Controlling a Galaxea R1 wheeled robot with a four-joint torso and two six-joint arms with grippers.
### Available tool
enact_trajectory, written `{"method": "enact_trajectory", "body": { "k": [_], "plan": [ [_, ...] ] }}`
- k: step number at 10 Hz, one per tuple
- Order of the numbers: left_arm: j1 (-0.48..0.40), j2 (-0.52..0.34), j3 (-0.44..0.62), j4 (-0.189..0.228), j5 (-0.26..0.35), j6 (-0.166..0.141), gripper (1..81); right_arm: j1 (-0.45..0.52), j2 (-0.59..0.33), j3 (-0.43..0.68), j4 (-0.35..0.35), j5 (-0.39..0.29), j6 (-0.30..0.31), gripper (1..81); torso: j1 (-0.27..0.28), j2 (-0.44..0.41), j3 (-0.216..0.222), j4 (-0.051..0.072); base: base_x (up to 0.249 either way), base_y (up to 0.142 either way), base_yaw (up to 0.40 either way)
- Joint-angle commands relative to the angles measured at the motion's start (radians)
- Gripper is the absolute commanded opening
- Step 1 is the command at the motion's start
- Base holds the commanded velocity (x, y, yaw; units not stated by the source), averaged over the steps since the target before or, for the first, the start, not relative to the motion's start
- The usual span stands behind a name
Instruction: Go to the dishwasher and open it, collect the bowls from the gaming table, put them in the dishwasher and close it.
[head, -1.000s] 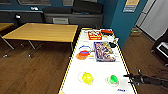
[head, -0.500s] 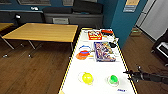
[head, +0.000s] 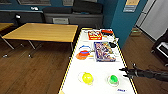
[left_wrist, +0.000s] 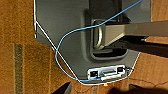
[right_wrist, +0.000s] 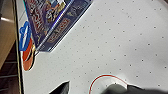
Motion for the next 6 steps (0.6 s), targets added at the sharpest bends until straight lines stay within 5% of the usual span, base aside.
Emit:
{"method": "enact_trajectory", "body": {
  "k": [1,6],
  "plan": [
    [0.009,-0.011,0.004,-0.002,0.072,0.001,81.1,0.124,0.026,-0.034,0.010,-0.029,0.002,81.1,0.000,0.000,0.000,0.000,0.000,0.000,0.000],
    [0.009,-0.011,0.004,-0.002,0.072,0.001,81.1,0.115,0.073,-0.049,0.004,-0.029,0.002,81.1,0.000,0.000,0.000,0.000,0.000,0.000,0.000]
  ]
}}
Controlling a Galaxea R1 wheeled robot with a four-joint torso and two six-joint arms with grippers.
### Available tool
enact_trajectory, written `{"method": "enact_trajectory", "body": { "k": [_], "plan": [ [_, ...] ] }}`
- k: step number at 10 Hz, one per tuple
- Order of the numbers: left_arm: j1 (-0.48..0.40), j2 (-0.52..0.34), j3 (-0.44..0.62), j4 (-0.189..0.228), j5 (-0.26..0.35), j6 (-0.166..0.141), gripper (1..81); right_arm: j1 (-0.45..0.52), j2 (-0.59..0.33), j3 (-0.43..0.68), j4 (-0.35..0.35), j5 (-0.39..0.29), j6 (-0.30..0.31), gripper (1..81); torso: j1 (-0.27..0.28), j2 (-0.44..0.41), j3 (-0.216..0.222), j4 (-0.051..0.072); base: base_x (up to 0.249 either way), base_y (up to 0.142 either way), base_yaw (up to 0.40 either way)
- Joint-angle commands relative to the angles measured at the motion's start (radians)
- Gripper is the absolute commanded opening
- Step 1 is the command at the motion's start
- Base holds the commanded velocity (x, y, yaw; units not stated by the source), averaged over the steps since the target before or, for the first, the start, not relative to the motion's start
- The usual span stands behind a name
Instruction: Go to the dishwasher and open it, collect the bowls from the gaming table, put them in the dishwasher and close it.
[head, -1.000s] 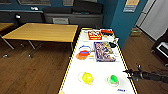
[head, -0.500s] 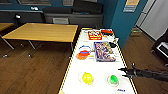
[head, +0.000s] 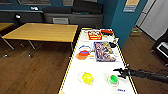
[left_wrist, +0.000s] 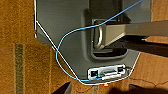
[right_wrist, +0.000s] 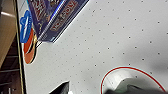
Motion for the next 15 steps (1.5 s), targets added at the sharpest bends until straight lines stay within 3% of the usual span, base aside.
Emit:
{"method": "enact_trajectory", "body": {
  "k": [1,15],
  "plan": [
    [0.010,-0.009,0.004,-0.002,0.072,0.001,81.1,0.128,-0.035,0.011,0.007,-0.028,0.002,81.1,0.000,0.000,0.000,0.000,0.000,0.000,0.000],
    [0.010,0.002,0.002,0.001,0.070,0.001,81.1,0.033,-0.145,0.150,0.005,0.007,-0.001,81.1,0.000,0.000,0.000,0.000,0.000,0.000,0.000]
  ]
}}
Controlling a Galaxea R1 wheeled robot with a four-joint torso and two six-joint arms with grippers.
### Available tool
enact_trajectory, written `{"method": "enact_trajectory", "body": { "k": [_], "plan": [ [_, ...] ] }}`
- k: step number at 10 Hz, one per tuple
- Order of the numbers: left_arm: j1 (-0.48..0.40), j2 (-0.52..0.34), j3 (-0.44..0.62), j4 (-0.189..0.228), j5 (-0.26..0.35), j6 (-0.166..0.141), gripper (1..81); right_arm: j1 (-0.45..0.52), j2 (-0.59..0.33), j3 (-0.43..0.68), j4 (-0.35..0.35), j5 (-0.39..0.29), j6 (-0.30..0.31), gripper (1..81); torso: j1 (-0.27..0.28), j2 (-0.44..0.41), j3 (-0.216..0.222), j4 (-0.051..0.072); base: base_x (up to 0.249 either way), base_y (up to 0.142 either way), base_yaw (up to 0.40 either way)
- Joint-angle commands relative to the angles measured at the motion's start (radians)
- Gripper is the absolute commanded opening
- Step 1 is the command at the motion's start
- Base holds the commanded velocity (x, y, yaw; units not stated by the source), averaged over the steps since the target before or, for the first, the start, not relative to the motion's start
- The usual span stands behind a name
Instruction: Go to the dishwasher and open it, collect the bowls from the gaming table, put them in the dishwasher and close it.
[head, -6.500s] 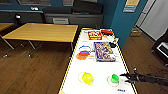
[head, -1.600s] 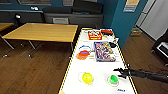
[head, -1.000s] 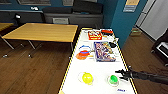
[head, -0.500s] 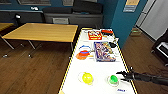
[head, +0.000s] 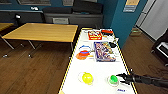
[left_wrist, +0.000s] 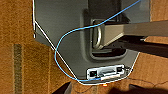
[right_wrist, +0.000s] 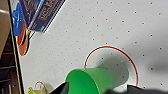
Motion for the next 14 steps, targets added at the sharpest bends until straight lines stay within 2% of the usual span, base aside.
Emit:
{"method": "enact_trajectory", "body": {
  "k": [1,5,11,14],
  "plan": [
    [0.010,-0.003,0.003,0.001,0.071,0.001,81.1,0.092,-0.050,0.029,0.005,0.016,-0.001,81.1,0.000,0.000,0.000,0.000,0.000,0.000,0.000],
    [0.010,0.003,-0.009,0.000,0.071,0.001,81.1,0.083,-0.034,-0.003,0.005,0.029,-0.001,81.1,0.000,0.000,0.000,0.000,0.000,0.000,0.000],
    [0.010,-0.003,-0.012,-0.002,0.073,0.001,81.1,0.062,0.073,-0.105,0.007,0.032,0.002,81.1,0.000,0.000,0.000,0.000,0.000,0.000,0.000],
    [0.010,-0.002,-0.012,-0.002,0.073,0.001,81.1,0.043,0.136,-0.198,0.013,0.046,0.002,81.1,0.000,0.000,0.000,0.000,0.000,0.000,0.000]
  ]
}}
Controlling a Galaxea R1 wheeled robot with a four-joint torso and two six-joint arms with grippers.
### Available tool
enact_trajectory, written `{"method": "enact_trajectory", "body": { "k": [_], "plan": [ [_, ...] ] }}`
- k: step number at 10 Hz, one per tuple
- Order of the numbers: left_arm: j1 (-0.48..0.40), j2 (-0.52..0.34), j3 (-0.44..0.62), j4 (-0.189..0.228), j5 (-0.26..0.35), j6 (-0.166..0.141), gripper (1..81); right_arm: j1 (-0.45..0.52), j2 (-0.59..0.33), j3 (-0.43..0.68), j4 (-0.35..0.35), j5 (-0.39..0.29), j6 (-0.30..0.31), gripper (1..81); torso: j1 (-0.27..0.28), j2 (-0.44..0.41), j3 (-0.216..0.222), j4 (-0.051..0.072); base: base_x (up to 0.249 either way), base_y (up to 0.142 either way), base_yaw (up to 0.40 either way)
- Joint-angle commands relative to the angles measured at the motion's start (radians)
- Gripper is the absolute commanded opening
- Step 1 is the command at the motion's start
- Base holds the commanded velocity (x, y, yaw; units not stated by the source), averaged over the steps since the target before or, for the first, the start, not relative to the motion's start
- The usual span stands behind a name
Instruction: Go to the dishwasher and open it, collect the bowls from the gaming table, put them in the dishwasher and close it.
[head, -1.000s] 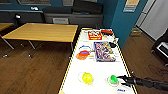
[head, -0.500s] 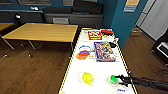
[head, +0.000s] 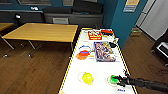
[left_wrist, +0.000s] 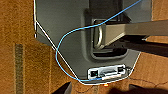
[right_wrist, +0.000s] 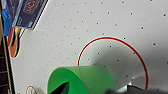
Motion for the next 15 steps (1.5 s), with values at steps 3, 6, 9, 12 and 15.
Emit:
{"method": "enact_trajectory", "body": {
  "k": [3,6,9,12,15],
  "plan": [
    [0.011,-0.011,0.000,-0.005,0.071,0.001,81.1,0.116,0.013,-0.080,0.024,-0.002,0.005,1.0,0.000,0.000,0.000,0.000,0.000,0.000,0.000],
    [0.011,-0.006,0.000,0.000,0.071,0.001,81.1,0.294,-0.231,0.160,0.033,-0.073,0.031,1.0,0.000,0.000,0.000,0.000,0.000,0.000,0.000],
    [0.005,0.002,0.000,0.009,0.071,0.001,81.1,0.365,-0.468,0.357,0.010,-0.222,0.018,1.0,0.000,0.000,0.000,0.000,0.000,0.000,0.000],
    [0.001,-0.005,0.000,0.011,0.072,0.001,81.1,0.281,-0.701,0.572,-0.026,-0.280,-0.122,1.0,0.000,0.000,0.000,0.000,0.000,0.000,0.000],
    [-0.018,0.006,0.005,0.011,0.075,0.001,81.1,0.080,-0.883,0.703,-0.013,-0.305,-0.289,1.0,0.000,0.000,0.000,0.000,0.000,0.000,0.000]
  ]
}}
